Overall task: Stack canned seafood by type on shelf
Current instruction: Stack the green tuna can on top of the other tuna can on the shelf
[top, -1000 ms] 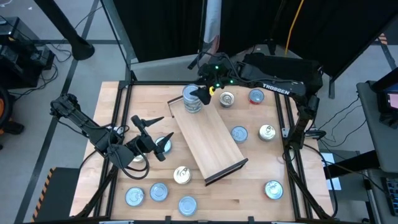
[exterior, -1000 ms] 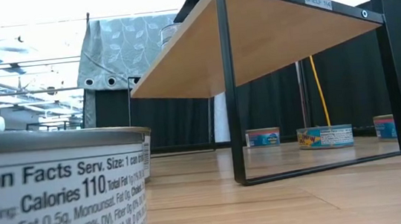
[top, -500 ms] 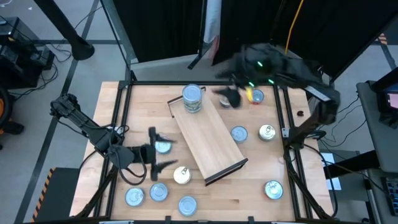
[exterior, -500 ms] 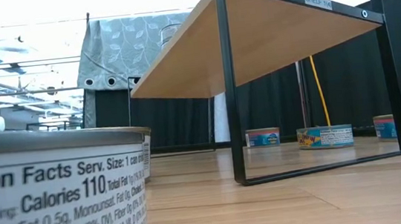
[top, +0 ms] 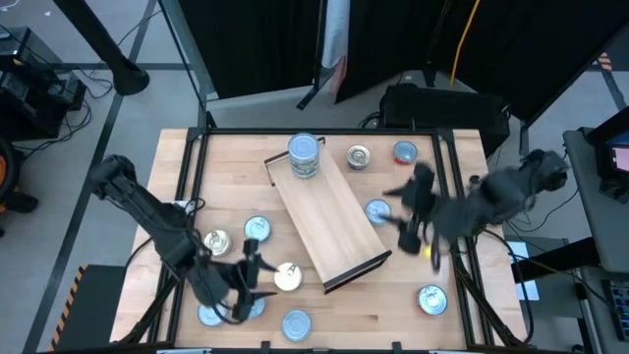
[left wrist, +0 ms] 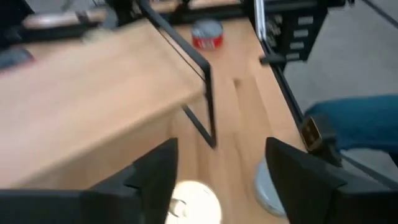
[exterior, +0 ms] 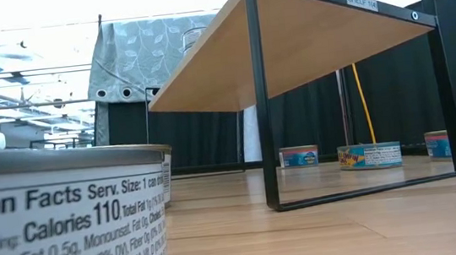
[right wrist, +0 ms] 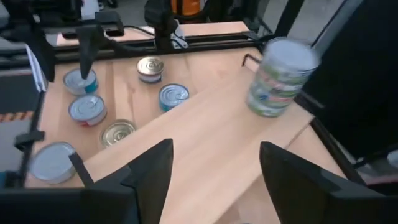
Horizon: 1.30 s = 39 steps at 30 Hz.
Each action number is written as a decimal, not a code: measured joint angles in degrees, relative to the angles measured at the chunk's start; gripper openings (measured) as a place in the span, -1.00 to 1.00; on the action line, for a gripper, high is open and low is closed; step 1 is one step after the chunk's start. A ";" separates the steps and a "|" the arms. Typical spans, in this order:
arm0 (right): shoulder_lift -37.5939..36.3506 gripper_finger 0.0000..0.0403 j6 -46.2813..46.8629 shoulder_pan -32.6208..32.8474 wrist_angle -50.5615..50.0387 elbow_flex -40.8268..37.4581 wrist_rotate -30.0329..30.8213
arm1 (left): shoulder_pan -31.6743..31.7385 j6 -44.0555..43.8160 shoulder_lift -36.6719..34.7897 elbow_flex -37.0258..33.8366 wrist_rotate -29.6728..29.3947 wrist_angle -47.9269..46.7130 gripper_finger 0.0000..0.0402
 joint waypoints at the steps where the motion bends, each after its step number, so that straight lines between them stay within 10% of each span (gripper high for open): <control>1: -0.18 0.12 0.47 1.69 2.69 -3.46 1.98 | -0.53 -1.76 1.16 -0.02 -0.01 0.00 0.11; 9: -0.24 -0.17 -0.84 6.38 23.37 -20.65 7.09 | -3.61 -14.44 7.41 -0.02 -0.09 0.24 -0.35; 23: 0.25 -0.59 -1.24 8.21 25.81 -22.06 7.10 | -5.77 -24.86 17.34 -0.02 1.56 2.44 -0.94; 39: 1.74 -0.63 -1.77 10.44 24.98 -22.08 6.96 | -7.20 -20.13 27.05 0.01 5.63 16.58 -0.98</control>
